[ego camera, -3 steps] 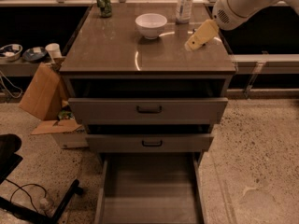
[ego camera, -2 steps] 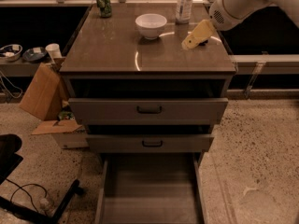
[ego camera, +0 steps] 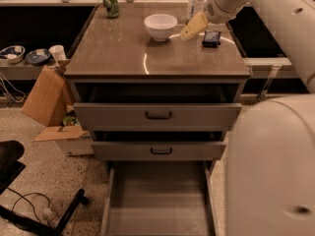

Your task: Place rxbar blueberry into bottom drawer

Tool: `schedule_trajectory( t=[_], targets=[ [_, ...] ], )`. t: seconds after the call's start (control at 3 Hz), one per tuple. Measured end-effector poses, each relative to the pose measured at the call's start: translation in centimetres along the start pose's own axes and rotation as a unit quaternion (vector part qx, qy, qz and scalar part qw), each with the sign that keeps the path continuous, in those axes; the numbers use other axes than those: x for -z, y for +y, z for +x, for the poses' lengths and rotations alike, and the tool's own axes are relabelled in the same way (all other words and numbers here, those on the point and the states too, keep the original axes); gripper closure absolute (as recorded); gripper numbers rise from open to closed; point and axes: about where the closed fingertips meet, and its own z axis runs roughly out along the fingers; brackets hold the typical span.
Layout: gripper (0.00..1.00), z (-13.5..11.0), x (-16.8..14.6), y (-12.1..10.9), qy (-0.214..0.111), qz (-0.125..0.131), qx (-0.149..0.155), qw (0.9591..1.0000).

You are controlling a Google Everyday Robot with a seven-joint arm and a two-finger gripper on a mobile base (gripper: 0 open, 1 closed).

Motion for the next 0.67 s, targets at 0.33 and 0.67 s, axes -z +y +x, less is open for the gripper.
schedule_trajectory(
  t=[0.33,0.67],
  targets=[
    [0.00,-1.7,-3.3,-0.6,0.018,0.016,-0.044,0.9987],
    [0.00,-2.5,-5.4,-0.9,0.035,0.034,-0.084,0.9953]
  ],
)
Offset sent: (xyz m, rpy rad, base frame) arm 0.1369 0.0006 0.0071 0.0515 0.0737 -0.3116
